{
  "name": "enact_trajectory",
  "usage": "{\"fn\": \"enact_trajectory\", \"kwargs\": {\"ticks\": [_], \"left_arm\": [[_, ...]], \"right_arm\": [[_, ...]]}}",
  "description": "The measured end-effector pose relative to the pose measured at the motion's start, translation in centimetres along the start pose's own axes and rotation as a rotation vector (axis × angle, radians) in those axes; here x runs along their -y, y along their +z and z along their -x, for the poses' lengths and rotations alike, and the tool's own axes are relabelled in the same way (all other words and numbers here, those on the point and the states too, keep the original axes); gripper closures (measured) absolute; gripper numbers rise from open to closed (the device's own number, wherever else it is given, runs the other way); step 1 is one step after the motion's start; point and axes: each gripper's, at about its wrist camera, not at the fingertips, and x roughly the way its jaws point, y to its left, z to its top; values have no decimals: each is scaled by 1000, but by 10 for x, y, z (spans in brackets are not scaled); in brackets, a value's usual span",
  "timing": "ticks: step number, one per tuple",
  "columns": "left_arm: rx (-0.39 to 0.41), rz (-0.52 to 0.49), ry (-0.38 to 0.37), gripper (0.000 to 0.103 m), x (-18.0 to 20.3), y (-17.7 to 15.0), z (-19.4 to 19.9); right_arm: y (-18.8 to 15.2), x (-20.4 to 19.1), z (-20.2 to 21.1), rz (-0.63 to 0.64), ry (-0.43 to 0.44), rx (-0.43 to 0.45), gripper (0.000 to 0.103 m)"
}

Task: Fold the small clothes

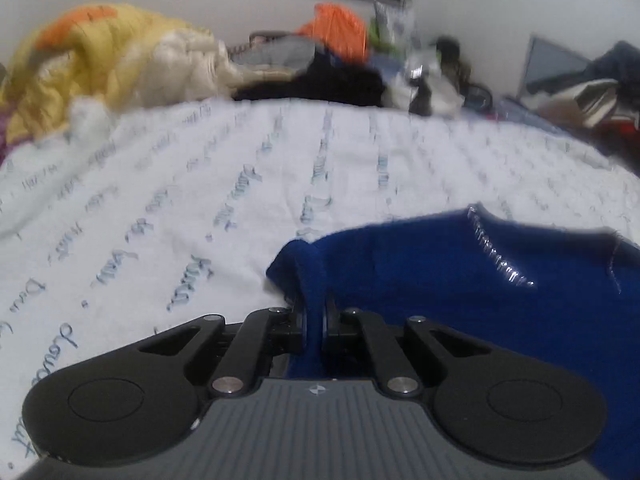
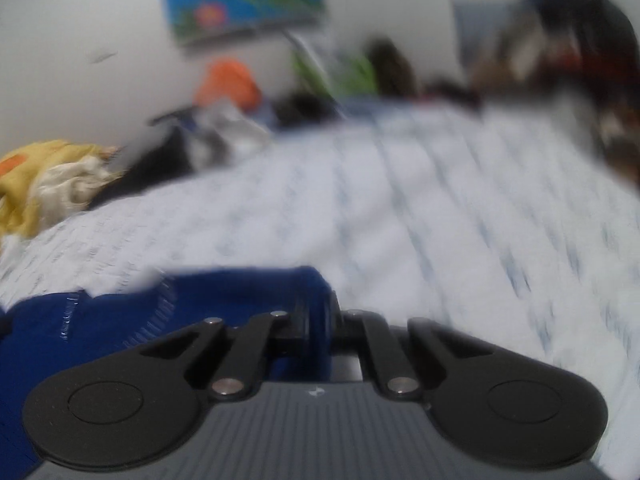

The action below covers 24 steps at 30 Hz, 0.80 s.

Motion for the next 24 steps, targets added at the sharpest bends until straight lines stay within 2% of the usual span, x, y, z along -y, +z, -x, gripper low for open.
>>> {"fn": "enact_trajectory", "kwargs": {"ticks": [1, 3, 4, 5, 6, 7, 8, 9, 10, 11, 13, 15, 16, 17, 18, 19, 22, 24], "left_arm": [[6, -20, 7, 95, 4, 0, 0], [2, -30, -4, 92, 7, 3, 2], [16, -33, -3, 89, 7, 5, 9], [46, -34, 0, 85, 7, 7, 17], [92, -34, -6, 69, 6, 9, 29], [147, -30, -24, 48, 6, 12, 43], [194, -23, -53, 36, 8, 14, 54], [223, -23, -97, 18, 14, 16, 60], [225, -35, -130, 15, 25, 19, 58], [208, -62, -158, 16, 37, 20, 53], [131, -126, -187, 24, 64, 17, 31], [15, -162, -191, 29, 78, 11, 1], [-43, -172, -187, 25, 80, 6, -14], [8, -185, -177, 19, 77, -2, -16], [-9, -163, -186, 17, 71, -1, -20], [-11, -136, -193, 17, 64, 1, -22], [-8, -171, -168, 16, 66, 1, -25], [-4, -189, -121, 17, 71, -3, -14]], "right_arm": [[-8, 4, -10, -17, -5, -52, 97], [-16, -1, -10, 3, -2, -32, 95], [-14, -3, -9, -13, -3, -30, 87], [-10, -3, -10, -33, -6, -46, 72], [-4, -1, -8, -52, -21, -56, 65], [1, -1, 0, -71, -39, -27, 58], [4, -1, 14, -81, -43, 29, 58], [7, -4, 25, -79, -24, 78, 58], [11, -12, 32, -69, 16, 103, 58], [13, -23, 34, -51, 62, 103, 58], [13, -52, 25, 24, 128, 57, 59], [4, -80, 4, 148, 120, 2, 59], [-2, -88, -10, 193, 88, -30, 59], [-9, -91, -24, 216, 55, -76, 59], [-18, -87, -35, 232, 34, -93, 56], [-29, -81, -35, 267, 15, -23, 51], [-27, -60, -40, 168, 55, -5, 51], [-29, -72, -43, 234, 10, -9, 51]]}}
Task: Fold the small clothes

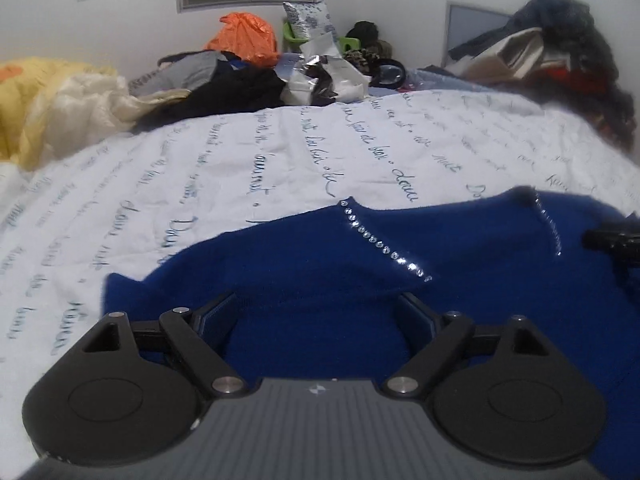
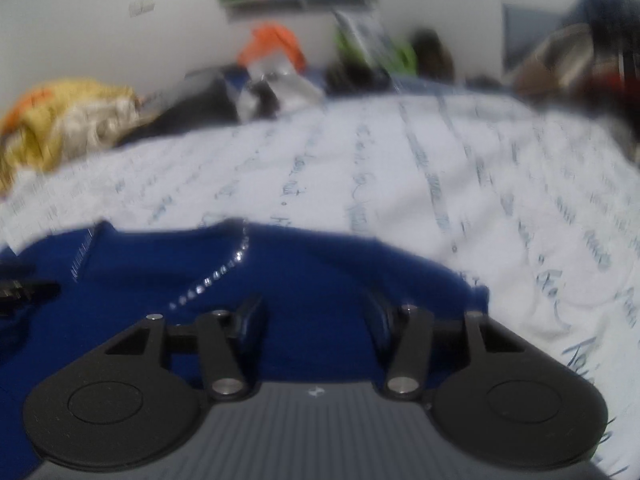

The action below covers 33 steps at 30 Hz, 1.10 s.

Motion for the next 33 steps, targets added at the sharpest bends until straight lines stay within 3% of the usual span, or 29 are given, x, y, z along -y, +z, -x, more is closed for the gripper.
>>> {"fn": "enact_trajectory", "kwargs": {"ticks": [1, 3, 4, 6, 7, 9, 11, 13, 15, 17, 19, 21, 22, 26, 28, 30, 31, 32, 33], "left_arm": [[-6, 1, 17, 21, 0, -1, 14], [-6, 18, -22, 17, 2, -11, 49], [-2, 42, -57, 10, 2, -20, 65], [-27, 62, -121, 3, 5, -41, 81], [-49, 44, -119, 3, 6, -52, 82], [-6, -37, -71, 1, 10, -66, 87], [-23, -41, -27, 2, 1, -68, 96], [-30, -46, 11, 10, -4, -71, 110], [-26, 22, -51, 9, -5, -76, 134], [-16, 71, -124, 5, 2, -86, 152], [-67, 67, -161, 3, 15, -102, 152], [-35, -16, -84, 0, 29, -116, 159], [-49, 11, -96, 1, 25, -117, 165], [-62, 99, -120, 4, 15, -125, 193], [-78, 89, -148, 0, 23, -132, 197], [-47, -16, -92, 0, 35, -142, 196], [-40, -13, -97, 0, 32, -144, 199], [-51, 1, -91, 0, 27, -144, 201], [-61, 2, -69, 0, 25, -144, 203]], "right_arm": [[0, -7, 0, 31, -27, -2, 50], [2, -13, 19, -12, -82, -24, 49], [1, -14, 37, -60, -74, -25, 48], [-7, -22, 67, -110, 25, 1, 41], [-11, -30, 75, -97, 56, -11, 32], [-26, -46, 71, -6, 39, -84, 30], [-46, -43, 73, 81, 11, -6, 22], [-40, -30, 80, -18, -14, -33, 22], [-36, -37, 97, -55, -58, -52, 20], [-45, -53, 121, -55, 35, -20, 21], [-61, -71, 128, -19, 60, -54, 20], [-85, -81, 120, 66, 25, -96, 16], [-97, -81, 124, 107, 2, -40, 8], [-95, -66, 143, -53, -80, -110, 8], [-100, -79, 162, -46, 7, -73, 8], [-112, -99, 166, 18, 59, -85, 8], [-122, -106, 159, 56, 58, -125, 5], [-133, -112, 163, 134, 29, -67, 0], [-137, -107, 163, 119, 29, -62, 0]]}}
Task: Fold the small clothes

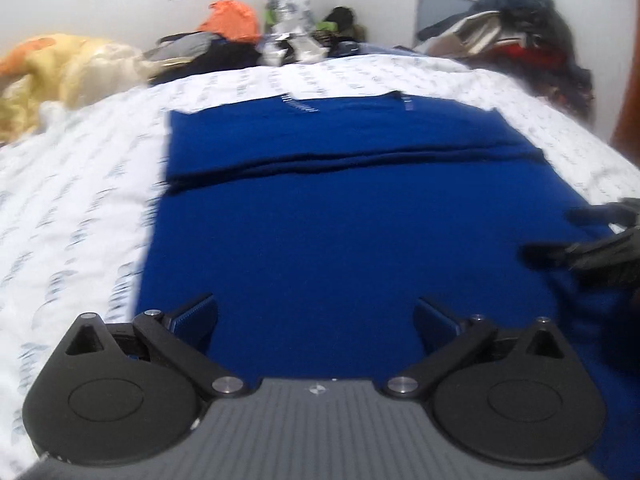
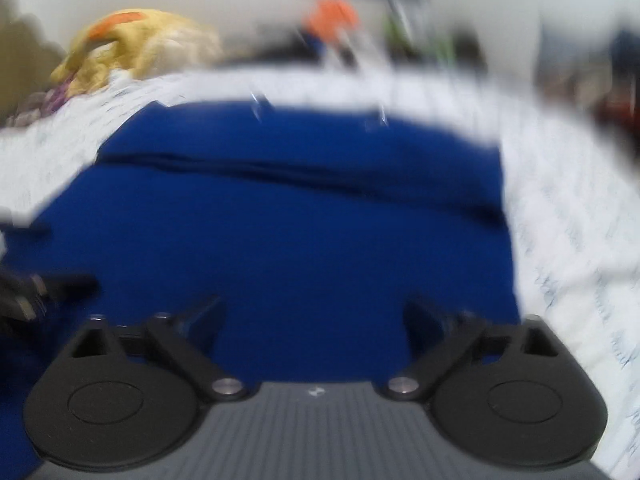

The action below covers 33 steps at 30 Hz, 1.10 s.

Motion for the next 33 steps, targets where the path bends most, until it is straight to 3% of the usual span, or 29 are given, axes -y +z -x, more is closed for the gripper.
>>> {"fn": "enact_trajectory", "kwargs": {"ticks": [4, 7, 9, 11, 16, 18, 20, 22, 24, 26, 30, 33], "left_arm": [[-10, 51, 3, 2, -10, -10, 20], [16, 26, -64, 0, 5, -16, 30], [9, -44, -50, 0, 17, -28, 29], [6, -28, -55, 0, 14, -31, 33], [-17, -2, -48, 1, 8, -40, 50], [-23, -22, -75, 0, 17, -46, 53], [19, -59, -62, 0, 19, -55, 55], [5, -37, -39, 0, 7, -57, 60], [-27, 55, -22, 4, -15, -59, 73], [-52, 213, -71, 3, -46, -67, 90], [-71, 462, -175, 4, -89, -89, 117], [-111, 629, -356, 4, -107, -103, 124]], "right_arm": [[0, 14, 10, -72, -102, -69, 0], [-8, -2, 31, -59, 1, -22, 0], [-23, -19, 29, 17, 55, -55, 0], [-39, -19, 28, 38, 62, -7, 0], [-37, -3, 45, -52, -34, -82, 0], [-42, -11, 56, -63, 2, -60, 0], [-48, -12, 48, -28, 56, -70, 0], [-65, -9, 51, 56, 45, -1, 0], [-65, 6, 58, 12, 12, -33, 0], [-63, 20, 77, -49, -29, -74, 0], [-84, 84, 126, -370, 123, -52, 0], [-102, 122, 140, -564, 208, -145, 0]]}}
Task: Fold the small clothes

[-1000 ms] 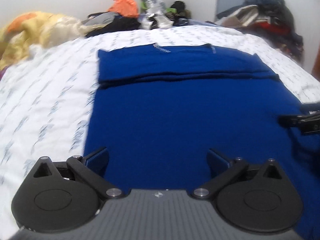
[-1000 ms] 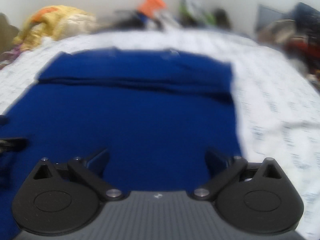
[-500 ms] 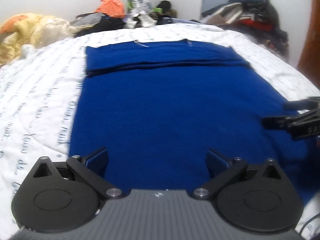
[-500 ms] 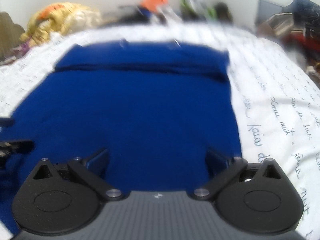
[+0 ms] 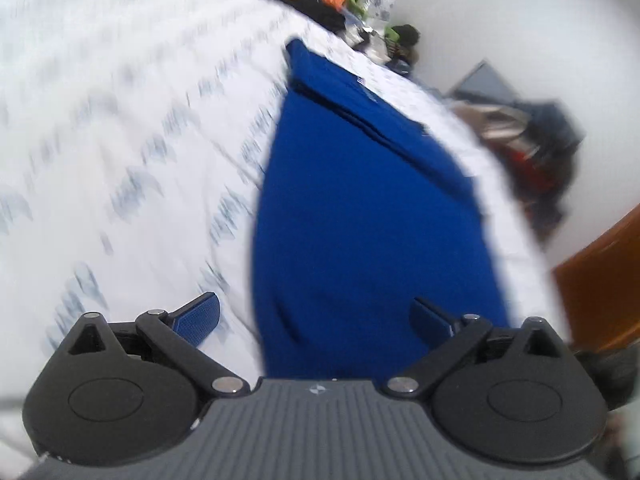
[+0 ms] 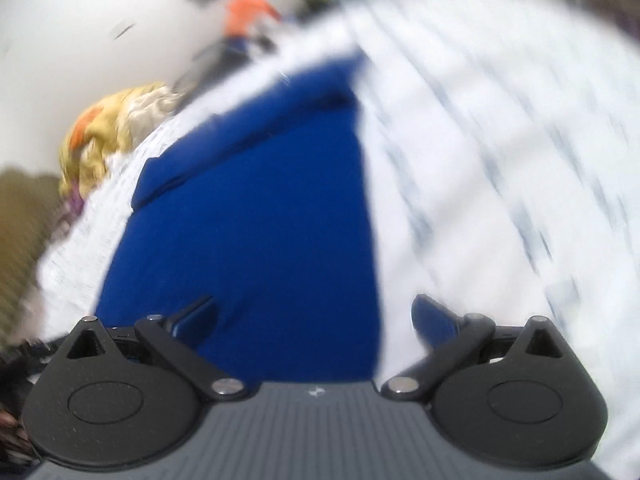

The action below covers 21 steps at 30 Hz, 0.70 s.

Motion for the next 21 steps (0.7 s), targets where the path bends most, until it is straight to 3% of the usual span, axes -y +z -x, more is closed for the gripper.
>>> {"fn": "enact_trajectory", "kwargs": {"ticks": [3, 6, 9, 12, 14, 15, 16, 18, 21], "left_arm": [[-88, 130, -152, 4, -17, -1, 1], [-142, 212, -226, 5, -29, -1, 1], [-154, 215, -216, 11, -25, -3, -2], [-161, 139, -166, 18, -14, -1, -3], [-168, 68, -112, 32, -4, 1, -4], [-172, 39, -84, 49, -1, 1, -8], [-171, 9, -55, 62, 3, 0, -10], [-170, -24, -33, 68, 5, -2, -12], [-181, -37, -31, 68, 4, 0, -14]], "right_arm": [[-1, 19, 6, -42, 99, -69, 0], [-4, 32, 3, -115, 263, -173, 0], [-5, 36, -9, -175, 354, -214, 0], [-3, 42, -10, -248, 396, -212, 4], [-3, 41, -11, -244, 358, -217, 31], [0, 41, -14, -238, 325, -226, 60], [3, 40, -17, -233, 291, -237, 80], [2, 44, -19, -244, 283, -241, 85], [1, 48, -24, -248, 278, -238, 85]]}}
